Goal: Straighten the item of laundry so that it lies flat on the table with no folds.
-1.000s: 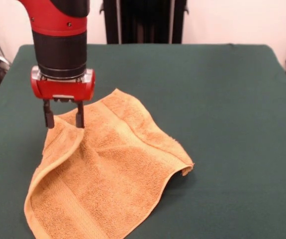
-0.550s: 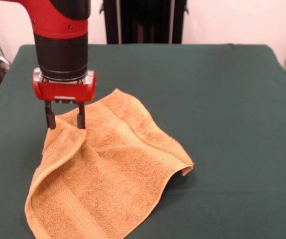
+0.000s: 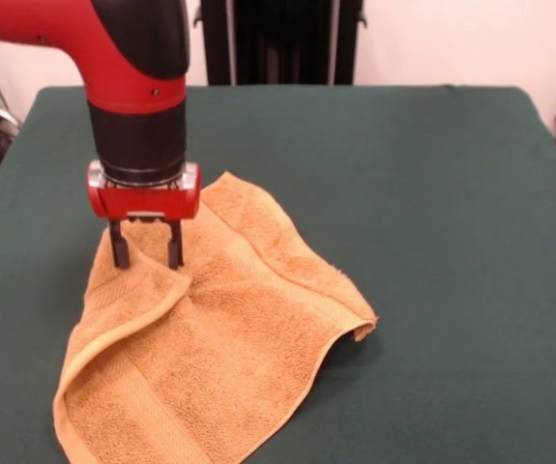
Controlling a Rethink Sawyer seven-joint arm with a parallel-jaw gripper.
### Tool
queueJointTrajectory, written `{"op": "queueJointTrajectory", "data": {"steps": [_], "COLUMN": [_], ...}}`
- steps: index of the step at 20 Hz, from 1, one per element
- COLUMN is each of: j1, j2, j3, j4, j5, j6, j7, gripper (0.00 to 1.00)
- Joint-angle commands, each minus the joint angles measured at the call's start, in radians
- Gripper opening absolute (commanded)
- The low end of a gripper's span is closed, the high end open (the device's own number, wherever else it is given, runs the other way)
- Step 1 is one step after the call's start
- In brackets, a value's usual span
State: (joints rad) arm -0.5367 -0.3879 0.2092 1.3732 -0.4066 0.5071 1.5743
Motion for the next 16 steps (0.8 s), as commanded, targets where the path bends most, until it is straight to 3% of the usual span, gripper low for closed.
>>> {"op": "queueJointTrajectory", "data": {"steps": [1,16], "j1": [0.013,0.023], "j2": [0.102,0.104], "j3": [0.046,0.047], "j4": [0.022,0.020], "j5": [-0.078,-0.096], "j6": [-0.067,-0.078], "j7": [-0.016,-0.014], "gripper": [1.00,1.00]}}
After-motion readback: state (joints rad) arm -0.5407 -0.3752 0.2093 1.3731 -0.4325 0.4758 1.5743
